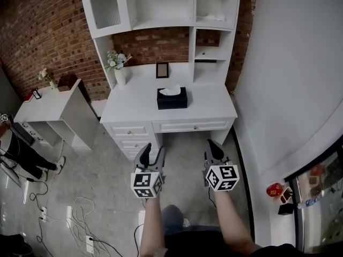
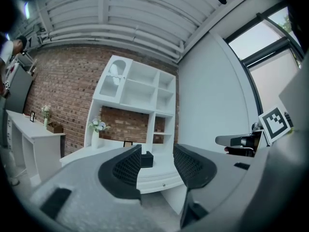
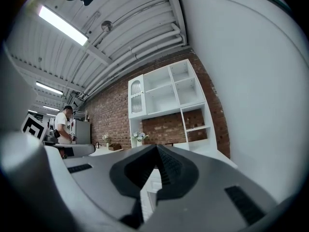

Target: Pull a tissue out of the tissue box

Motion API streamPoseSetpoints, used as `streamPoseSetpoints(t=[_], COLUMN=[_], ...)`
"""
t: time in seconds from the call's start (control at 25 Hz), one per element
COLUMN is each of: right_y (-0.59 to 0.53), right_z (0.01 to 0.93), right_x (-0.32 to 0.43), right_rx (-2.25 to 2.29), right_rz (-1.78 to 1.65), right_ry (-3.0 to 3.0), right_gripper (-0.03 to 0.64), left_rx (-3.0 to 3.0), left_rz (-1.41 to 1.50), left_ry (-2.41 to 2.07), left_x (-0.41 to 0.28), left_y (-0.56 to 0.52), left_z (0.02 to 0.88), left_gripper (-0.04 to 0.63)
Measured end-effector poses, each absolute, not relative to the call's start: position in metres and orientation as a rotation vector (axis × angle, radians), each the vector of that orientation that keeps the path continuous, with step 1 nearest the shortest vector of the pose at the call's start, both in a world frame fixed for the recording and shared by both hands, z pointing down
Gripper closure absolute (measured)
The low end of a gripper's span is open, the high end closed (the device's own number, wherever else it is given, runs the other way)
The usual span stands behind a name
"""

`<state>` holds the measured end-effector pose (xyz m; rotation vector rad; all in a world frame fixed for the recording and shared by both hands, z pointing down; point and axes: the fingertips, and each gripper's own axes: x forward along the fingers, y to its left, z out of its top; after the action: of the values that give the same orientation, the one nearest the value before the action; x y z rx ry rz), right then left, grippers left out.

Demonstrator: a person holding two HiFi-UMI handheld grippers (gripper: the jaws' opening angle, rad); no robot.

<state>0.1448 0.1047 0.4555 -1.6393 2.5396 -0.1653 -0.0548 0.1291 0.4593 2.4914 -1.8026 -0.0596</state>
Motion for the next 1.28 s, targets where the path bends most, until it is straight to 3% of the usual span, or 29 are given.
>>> streamPoseSetpoints(t=[0.72, 1.28], right_y=[0.031, -0.131], right_z=[0.441, 0.473], right_x=[0.146, 0.089], right_rx=[-1.619, -1.65], right_rz=[-0.107, -0.177], right_ry=[2.506, 2.546], right_gripper=[0.618, 0.618], left_rx=[2.546, 2.513], left_rz=[-0.085, -0.038], left_ry=[-1.844, -1.765], left_x=[-0.061, -0.107], left_y=[0.054, -0.114], left_z=[0.435, 0.473], left_gripper=[0.418, 0.417])
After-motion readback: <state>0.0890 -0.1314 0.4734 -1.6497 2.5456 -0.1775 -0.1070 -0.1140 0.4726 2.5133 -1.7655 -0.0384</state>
